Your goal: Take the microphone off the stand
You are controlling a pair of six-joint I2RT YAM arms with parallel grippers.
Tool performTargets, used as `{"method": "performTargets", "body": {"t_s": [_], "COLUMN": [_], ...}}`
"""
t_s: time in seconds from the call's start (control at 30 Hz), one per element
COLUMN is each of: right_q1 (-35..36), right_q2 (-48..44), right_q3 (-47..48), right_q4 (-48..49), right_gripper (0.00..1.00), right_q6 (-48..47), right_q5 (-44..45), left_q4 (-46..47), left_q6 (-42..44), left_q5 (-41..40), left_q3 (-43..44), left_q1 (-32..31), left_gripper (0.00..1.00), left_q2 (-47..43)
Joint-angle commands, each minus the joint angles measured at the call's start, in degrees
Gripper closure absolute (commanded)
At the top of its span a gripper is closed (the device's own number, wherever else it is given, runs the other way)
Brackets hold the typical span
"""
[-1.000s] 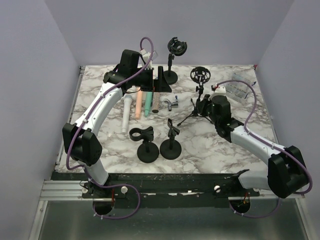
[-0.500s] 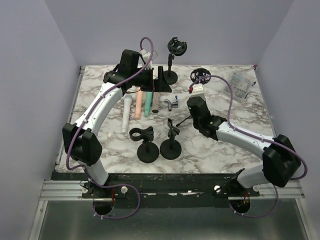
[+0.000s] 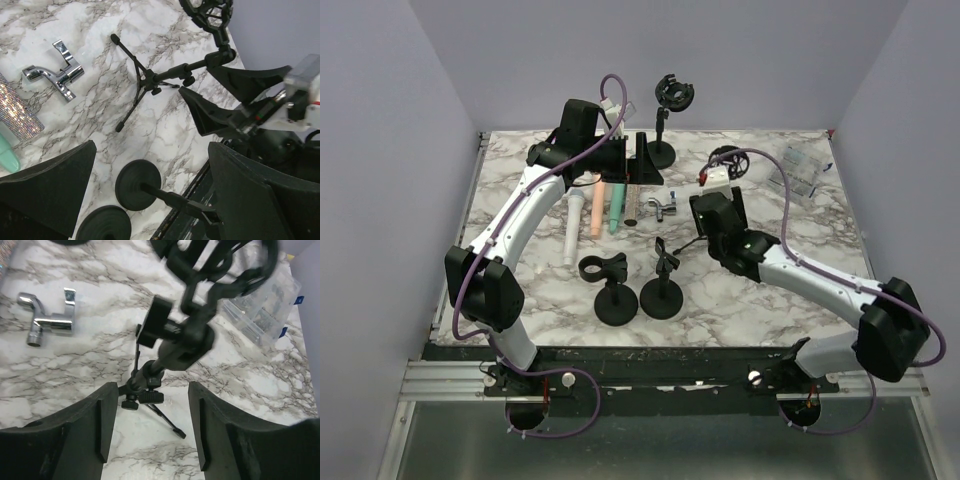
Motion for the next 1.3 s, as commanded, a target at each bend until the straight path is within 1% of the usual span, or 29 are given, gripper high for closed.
{"method": "performTargets", "body": {"t_s": [0.0,0.23,0.5,0.63,0.73,0.9,0.97,1.07,1.1,1.17,1.27], "right_q1": [0.5,0.3,-0.4,-0.4,-0.4,-0.4,-0.4,-0.4,-0.4,-0.4,-0.4], "right_q2": [-6.9,-11.2,-10.3,-13.3,-16.6,-23.0,-25.9,-29.8,-30.9,-32.8,-35.4], "right_q3": [3.4,8.9,16.6,16.0,15.0,13.2,13.0,13.1,13.3,13.5,14.2], "right_q4": [-2.5,-6.9,-9.7,-9.1,-8.9,-10.2,-11.7,-14.5,-15.4,-17.1,-19.2], "right_gripper": [0.32,0.27,0.26,0.24,0.18,0.10,0.09,0.04,0.01,0.00,0.00], "right_q6": [5.1,7.8,9.3,10.5,11.6,12.7,13.2,14.0,14.2,14.3,14.4], "right_q5": [-4.2,-4.3,-4.7,-7.4,-8.7,-10.4,-10.6,-10.6,-10.8,-10.9,-11.9], "left_q4": [1.1,1.3,1.1,0.9,2.3,5.7,8.4,11.2,12.0,13.8,16.8], "left_q6": [-0.3,-0.4,-0.2,-0.1,-0.1,1.0,1.3,2.6,3.1,4.5,7.7], "left_q5": [1.6,1.7,1.5,1.5,0.8,-1.8,-3.3,-5.0,-5.8,-7.4,-12.0], "left_q3": [-0.6,-0.7,-0.7,-0.4,-1.3,-4.1,-6.2,-8.4,-9.0,-10.7,-14.3], "left_q1": [-0.2,-0.3,-0.4,-0.4,-0.4,-0.4,-0.5,-0.5,-0.5,-0.7,-1.4], "left_gripper": [0.03,0.03,0.03,0.03,0.03,0.03,0.03,0.03,0.03,0.03,0.02], "left_q2": [-0.7,-0.8,-1.0,-1.2,-2.7,-7.8,-10.5,-14.4,-15.7,-19.3,-27.0]}}
